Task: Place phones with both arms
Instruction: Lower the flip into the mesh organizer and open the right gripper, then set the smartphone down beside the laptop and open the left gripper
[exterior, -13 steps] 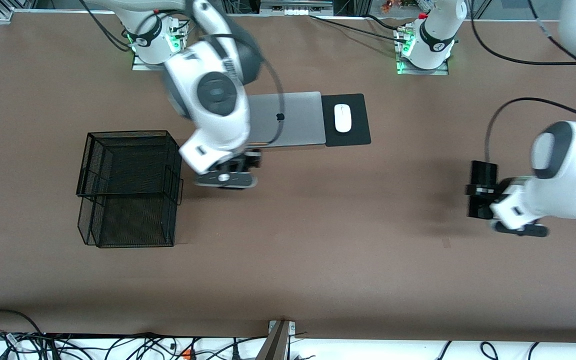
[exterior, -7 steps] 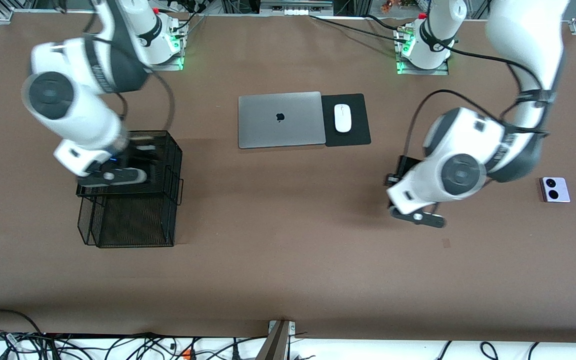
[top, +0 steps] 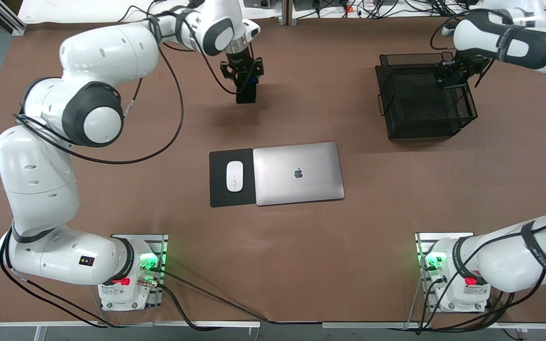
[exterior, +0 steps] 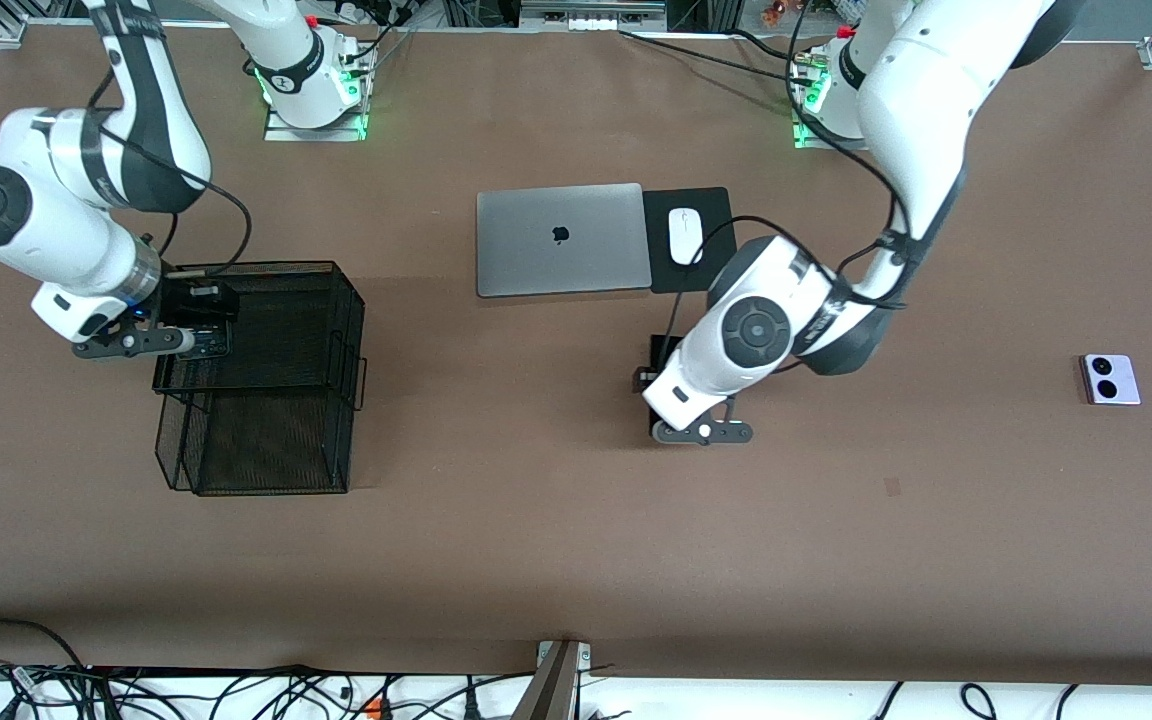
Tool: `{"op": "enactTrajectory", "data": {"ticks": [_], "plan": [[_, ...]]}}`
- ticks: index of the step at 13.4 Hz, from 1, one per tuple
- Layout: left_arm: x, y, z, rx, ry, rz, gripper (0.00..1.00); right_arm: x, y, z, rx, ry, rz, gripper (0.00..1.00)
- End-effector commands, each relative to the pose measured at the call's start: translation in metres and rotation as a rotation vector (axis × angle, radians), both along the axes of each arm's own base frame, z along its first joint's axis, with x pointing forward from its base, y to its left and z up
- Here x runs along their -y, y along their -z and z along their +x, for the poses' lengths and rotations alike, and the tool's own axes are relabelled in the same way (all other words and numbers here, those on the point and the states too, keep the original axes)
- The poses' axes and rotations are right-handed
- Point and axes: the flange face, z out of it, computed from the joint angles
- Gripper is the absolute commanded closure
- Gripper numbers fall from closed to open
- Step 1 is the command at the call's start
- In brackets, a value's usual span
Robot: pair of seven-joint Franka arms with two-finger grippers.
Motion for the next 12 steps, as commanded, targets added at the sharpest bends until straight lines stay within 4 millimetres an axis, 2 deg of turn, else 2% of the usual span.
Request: {"op": "enactTrajectory", "data": {"ticks": [1, 2, 4, 5, 6, 7, 8, 9, 12], "plan": [[0.022, 0.019, -0.005, -0.001, -0.053, -0.013, 0.66, 0.013, 0.023, 0.006, -0.013, 0.043, 0.019, 1.00], [0.029, 0.037, -0.008, -0.004, -0.067, -0.022, 0.66, 0.017, 0.029, 0.007, -0.022, 0.060, 0.023, 1.00], [0.043, 0.059, -0.011, 0.021, -0.144, -0.057, 0.66, 0.016, 0.033, 0.008, -0.028, 0.069, 0.023, 1.00], [0.049, 0.066, -0.013, 0.025, -0.171, -0.068, 0.66, 0.018, 0.030, 0.010, -0.026, 0.080, 0.022, 0.78], [0.050, 0.070, -0.015, 0.025, -0.172, -0.065, 0.64, 0.018, 0.025, 0.013, -0.020, 0.083, 0.023, 0.28], [0.049, 0.073, -0.016, 0.022, -0.174, -0.061, 0.46, 0.020, 0.022, 0.016, -0.012, 0.083, 0.024, 0.00], [0.048, 0.075, -0.017, 0.019, -0.170, -0.056, 0.09, 0.022, 0.017, 0.019, -0.002, 0.080, 0.023, 0.00], [0.044, 0.076, -0.015, 0.022, -0.171, -0.049, 0.00, 0.021, 0.013, 0.021, -0.002, 0.077, 0.024, 0.00], [0.036, 0.069, -0.009, 0.024, -0.189, -0.047, 0.00, 0.015, -0.021, 0.035, -0.012, 0.069, 0.030, 0.00]]}}
